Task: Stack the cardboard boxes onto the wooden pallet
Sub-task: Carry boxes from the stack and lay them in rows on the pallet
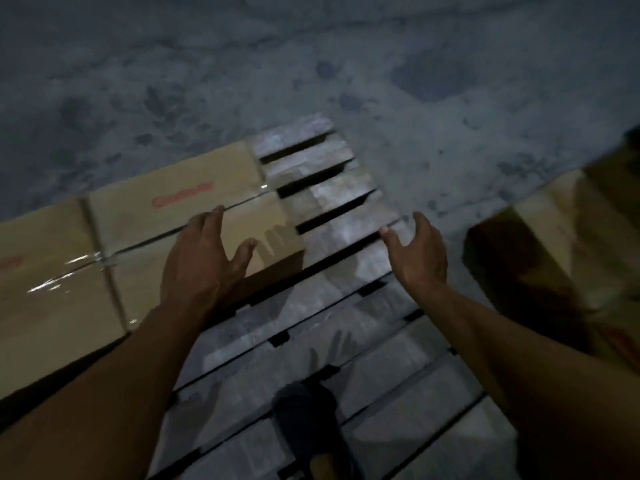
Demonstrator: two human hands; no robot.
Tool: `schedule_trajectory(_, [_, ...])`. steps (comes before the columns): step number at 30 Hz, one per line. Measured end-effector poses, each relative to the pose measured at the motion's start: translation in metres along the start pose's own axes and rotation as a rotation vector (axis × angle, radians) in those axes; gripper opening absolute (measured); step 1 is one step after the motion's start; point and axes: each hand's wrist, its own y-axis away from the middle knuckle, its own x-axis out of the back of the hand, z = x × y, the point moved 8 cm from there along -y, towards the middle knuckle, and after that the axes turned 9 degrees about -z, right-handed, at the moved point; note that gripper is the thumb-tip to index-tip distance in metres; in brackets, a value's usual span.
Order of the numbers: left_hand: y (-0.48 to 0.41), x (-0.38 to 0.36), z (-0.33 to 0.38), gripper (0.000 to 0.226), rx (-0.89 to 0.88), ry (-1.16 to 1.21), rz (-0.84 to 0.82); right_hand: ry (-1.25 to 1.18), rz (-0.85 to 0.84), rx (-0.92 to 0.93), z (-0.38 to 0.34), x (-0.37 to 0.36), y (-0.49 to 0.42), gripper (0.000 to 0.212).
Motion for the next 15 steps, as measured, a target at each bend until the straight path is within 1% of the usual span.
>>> schedule_trajectory(3, [-0.011,-0.007,0.079,0.072,-0.141,-0.031,-0.03,-0.048,0.094,-0.101,0.047,0.069,0.005,0.075])
schedule_trajectory(8, [-0.031,-0.051,0.21,0.077,-0.345,-0.048,-0.151,-0.148,0.279,-0.258,0.128,0.169,0.01,0.068])
schedule_trajectory(13, [-0.062,-0.125,0.322,0.081,-0.443,-0.046,-0.262,-0.234,0.398,-0.418,0.219,0.229,-0.004,0.069])
schedule_trajectory(15, [-0.074,-0.161,0.365,0.084,-0.481,-0.043,-0.313,-0.272,0.408,-0.491,0.256,0.243,-0.014,0.069])
